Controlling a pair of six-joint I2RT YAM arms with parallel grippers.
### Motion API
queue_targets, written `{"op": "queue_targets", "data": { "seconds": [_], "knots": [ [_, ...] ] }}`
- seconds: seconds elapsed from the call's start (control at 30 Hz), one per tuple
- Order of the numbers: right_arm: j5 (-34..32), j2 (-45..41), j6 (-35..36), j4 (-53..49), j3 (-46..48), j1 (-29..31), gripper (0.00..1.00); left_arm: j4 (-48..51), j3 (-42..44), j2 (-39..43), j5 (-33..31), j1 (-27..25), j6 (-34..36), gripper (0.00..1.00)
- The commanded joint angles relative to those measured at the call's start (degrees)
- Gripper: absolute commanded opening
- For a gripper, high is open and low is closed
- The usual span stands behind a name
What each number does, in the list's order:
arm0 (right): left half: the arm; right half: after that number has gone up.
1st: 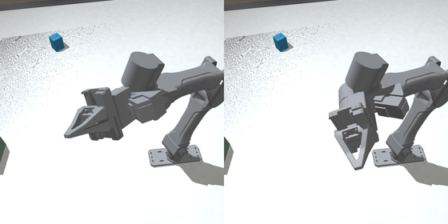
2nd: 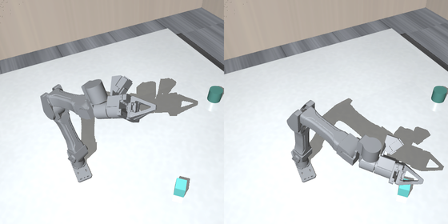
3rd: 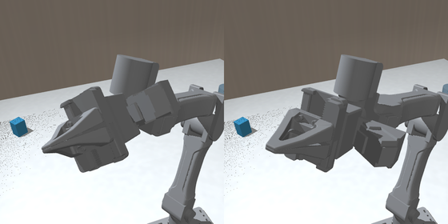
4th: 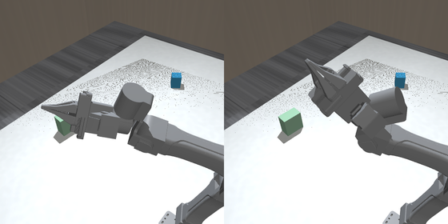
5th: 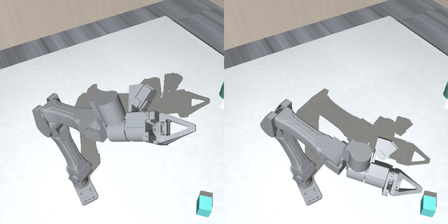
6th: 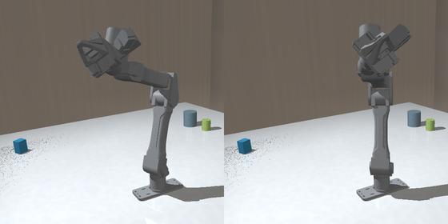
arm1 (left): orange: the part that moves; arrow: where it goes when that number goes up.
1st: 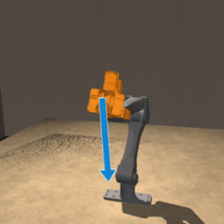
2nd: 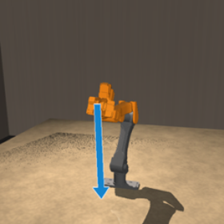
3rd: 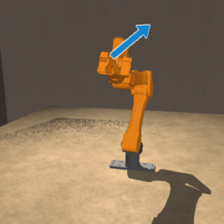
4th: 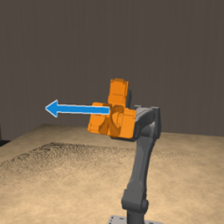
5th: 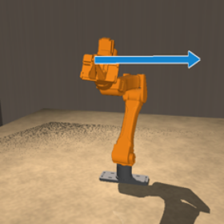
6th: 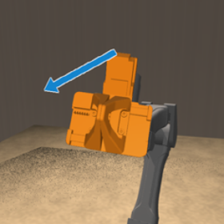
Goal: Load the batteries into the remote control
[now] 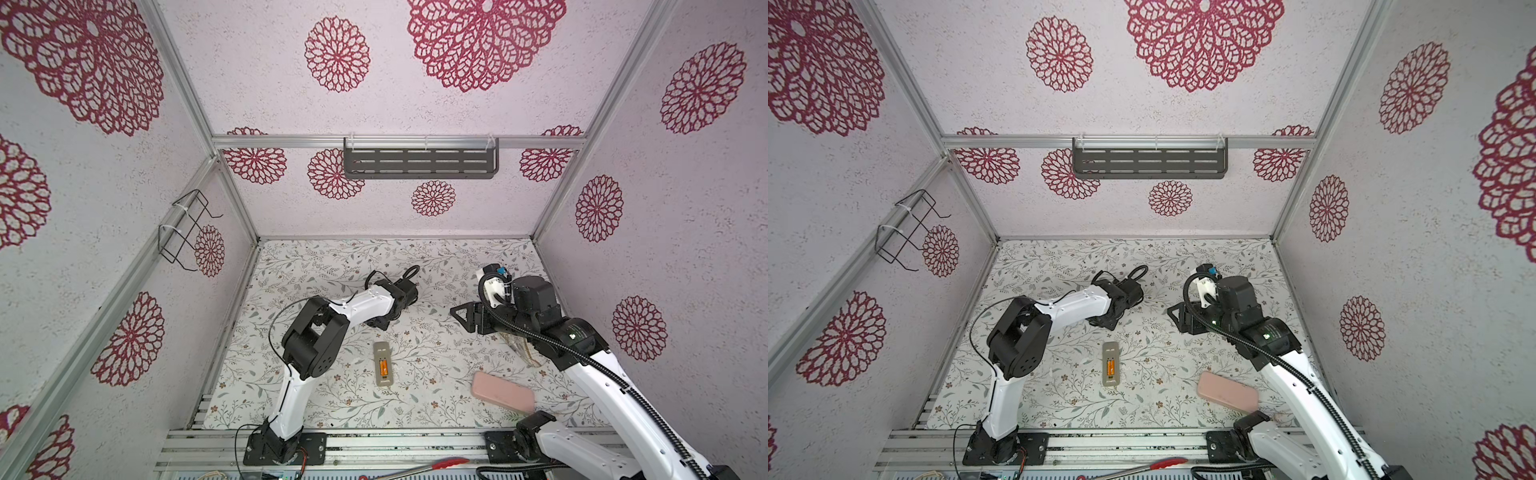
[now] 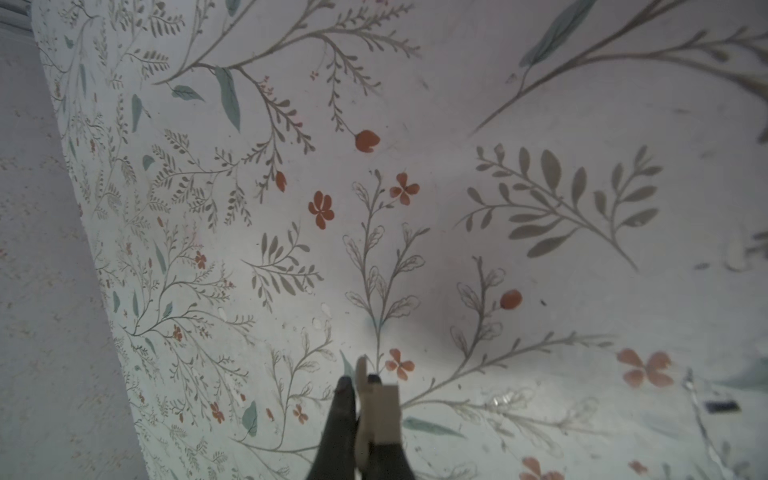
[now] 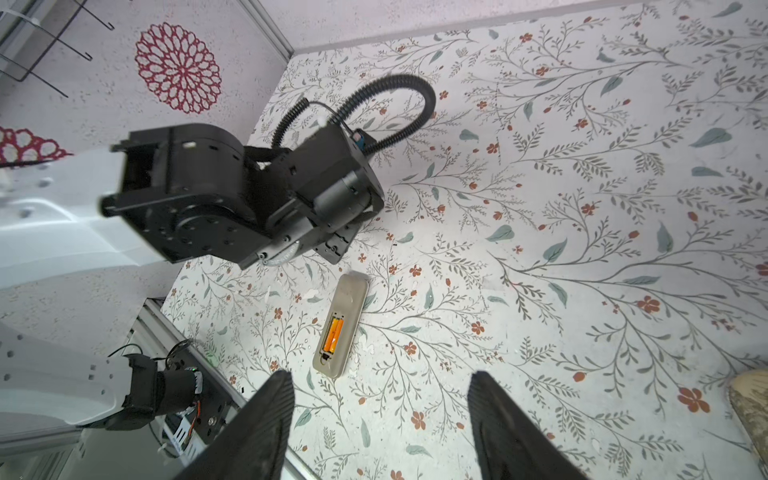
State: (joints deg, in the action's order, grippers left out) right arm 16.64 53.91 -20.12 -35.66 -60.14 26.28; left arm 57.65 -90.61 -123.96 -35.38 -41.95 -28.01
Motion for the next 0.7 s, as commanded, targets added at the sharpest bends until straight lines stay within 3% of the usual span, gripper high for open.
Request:
{"op": "queue_targets", "data": {
  "seconds": [0.0, 0.23, 0.67],
  "knots": [
    [-1.4, -0.7, 0.7, 2.5, -0.2, -0.2, 0.7, 0.8, -1.9, -0.7, -0.5, -0.1, -2.5, 0.0],
    [-1.6, -0.1, 1.8, 1.8, -0.9, -0.2, 0.7, -0.3, -2.8, -3.2, 1.8, -0.4, -3.6, 0.01],
    [-2.8, 0.9, 3.2, 0.3, -2.5, -0.3, 0.71, -5.0, -1.6, -2.1, 9.7, -1.6, -5.8, 0.19]
  ]
}}
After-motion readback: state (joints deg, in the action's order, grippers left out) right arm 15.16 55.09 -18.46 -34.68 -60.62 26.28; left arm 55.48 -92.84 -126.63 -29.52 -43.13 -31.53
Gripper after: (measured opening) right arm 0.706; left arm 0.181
